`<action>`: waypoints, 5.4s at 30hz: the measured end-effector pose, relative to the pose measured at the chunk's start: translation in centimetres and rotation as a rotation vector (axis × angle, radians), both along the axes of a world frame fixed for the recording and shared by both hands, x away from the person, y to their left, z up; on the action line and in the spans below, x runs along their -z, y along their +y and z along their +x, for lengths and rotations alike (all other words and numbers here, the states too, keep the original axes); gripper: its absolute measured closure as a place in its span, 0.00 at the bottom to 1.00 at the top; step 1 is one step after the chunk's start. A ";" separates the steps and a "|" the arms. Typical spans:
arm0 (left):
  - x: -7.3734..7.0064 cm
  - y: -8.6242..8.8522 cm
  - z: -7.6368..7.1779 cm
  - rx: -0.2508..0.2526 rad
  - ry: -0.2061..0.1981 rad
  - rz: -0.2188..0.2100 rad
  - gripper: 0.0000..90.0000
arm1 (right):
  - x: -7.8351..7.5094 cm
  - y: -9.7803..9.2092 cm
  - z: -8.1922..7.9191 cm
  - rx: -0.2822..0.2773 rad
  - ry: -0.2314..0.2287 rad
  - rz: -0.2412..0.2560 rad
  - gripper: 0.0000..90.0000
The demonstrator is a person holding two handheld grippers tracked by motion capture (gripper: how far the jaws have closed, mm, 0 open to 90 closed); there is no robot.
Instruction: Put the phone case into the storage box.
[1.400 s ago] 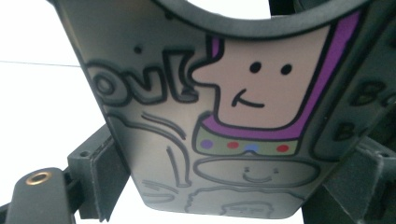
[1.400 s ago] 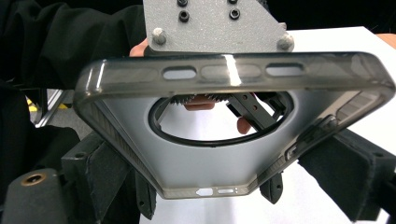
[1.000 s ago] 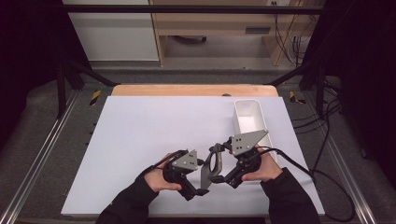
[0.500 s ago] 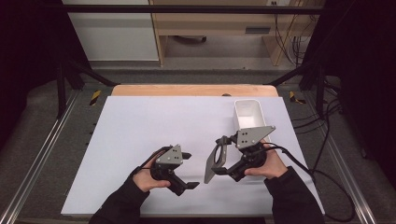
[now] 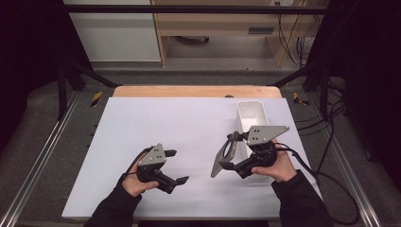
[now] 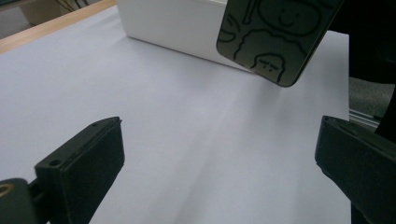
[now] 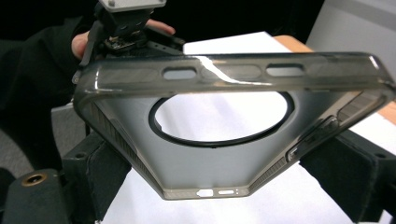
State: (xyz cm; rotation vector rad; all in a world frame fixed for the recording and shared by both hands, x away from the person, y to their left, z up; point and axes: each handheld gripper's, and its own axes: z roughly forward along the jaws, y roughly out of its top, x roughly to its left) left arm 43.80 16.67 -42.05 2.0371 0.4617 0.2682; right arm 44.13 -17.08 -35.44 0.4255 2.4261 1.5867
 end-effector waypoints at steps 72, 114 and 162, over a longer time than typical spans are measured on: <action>2.9 12.0 0.1 -0.438 -0.073 -0.100 0.00 | -6.4 -4.2 7.6 0.683 -0.009 0.004 0.13; 3.3 11.6 0.3 -0.412 -0.066 -0.084 0.00 | -2.9 -4.1 14.8 1.017 0.106 -0.056 0.13; 3.6 11.3 0.4 -0.398 -0.063 -0.067 0.00 | 3.2 -3.1 19.0 1.090 0.230 -0.152 0.13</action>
